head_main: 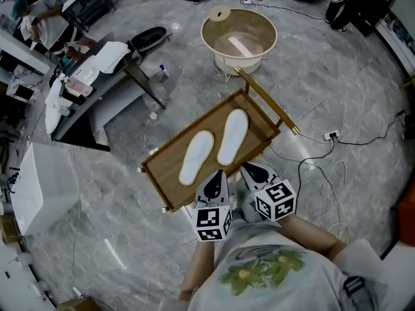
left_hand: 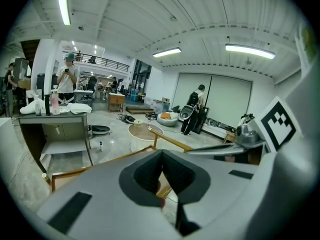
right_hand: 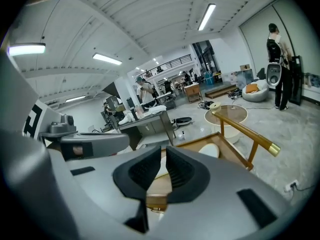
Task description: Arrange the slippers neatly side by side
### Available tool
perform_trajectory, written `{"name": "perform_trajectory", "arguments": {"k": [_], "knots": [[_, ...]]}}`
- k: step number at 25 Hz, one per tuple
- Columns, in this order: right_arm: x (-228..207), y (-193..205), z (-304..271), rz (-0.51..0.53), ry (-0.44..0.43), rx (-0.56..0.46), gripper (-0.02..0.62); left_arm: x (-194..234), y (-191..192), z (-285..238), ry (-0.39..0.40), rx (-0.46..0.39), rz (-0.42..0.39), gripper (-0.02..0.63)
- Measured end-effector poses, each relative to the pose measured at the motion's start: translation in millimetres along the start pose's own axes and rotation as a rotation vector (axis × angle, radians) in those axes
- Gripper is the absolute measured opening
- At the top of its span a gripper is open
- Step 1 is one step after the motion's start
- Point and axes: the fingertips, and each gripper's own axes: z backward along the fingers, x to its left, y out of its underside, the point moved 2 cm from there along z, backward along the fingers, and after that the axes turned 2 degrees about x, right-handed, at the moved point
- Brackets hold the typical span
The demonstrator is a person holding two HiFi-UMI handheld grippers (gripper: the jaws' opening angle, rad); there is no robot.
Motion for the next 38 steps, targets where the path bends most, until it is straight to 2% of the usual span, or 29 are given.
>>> {"name": "perform_trajectory", "arguments": {"k": [5,12,17,38], "knots": [[-13.1,-5.9,-25.4,-0.072,-0.025,0.048,0.079,13.6,-2.0,-19.0,-0.024,0.023,0.014,0.015],[-39.3,-8.9,-56.3,-0.136,0.002,0.086,0.118,23.0,1.4,-47.2,-0.038,0.055,0.003,0.015],[-56.4,-3.5,-77.4,-0.218,0.022,0.122,0.161,29.8,11.2,-67.0,-0.029,0.081,0.014,0.015],[-116.0,51.8,-172.6,-0.344,0.143,0.259,0.175,70.2,52.6,-124.3,-0.049,0.163,0.077,0.015]]}}
